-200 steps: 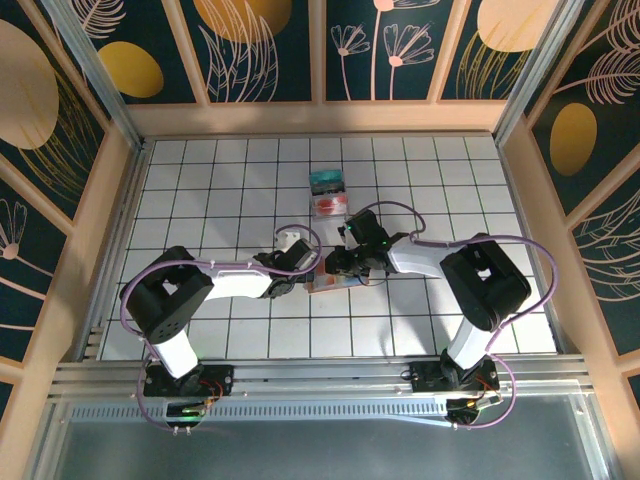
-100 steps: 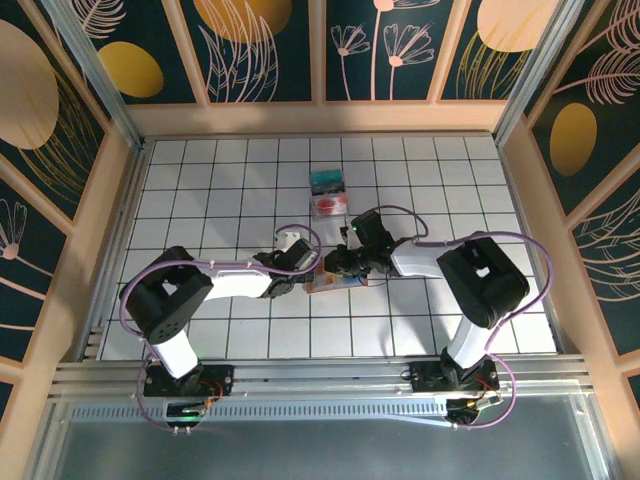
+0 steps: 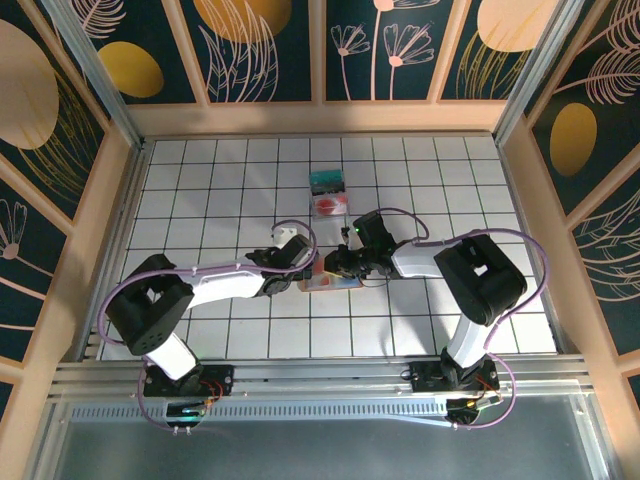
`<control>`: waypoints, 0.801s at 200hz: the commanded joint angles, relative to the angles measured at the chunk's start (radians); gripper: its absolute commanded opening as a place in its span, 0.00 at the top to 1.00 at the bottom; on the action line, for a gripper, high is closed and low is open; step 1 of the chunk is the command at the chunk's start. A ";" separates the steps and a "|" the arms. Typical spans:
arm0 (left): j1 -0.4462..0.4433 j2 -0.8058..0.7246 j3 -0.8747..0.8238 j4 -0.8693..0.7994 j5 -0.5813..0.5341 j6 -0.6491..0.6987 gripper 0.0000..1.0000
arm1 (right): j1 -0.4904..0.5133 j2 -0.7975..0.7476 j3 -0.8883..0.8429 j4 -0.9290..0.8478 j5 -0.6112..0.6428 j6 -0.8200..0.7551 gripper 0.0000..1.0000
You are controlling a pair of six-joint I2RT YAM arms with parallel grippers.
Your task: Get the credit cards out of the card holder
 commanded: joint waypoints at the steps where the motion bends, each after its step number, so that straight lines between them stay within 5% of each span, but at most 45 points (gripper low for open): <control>1: 0.005 -0.013 -0.003 -0.048 -0.015 -0.026 0.01 | -0.007 0.012 -0.015 0.035 -0.018 0.020 0.82; 160: 0.004 0.058 -0.048 -0.018 0.020 -0.028 0.01 | 0.003 0.028 -0.045 0.212 -0.096 0.123 0.79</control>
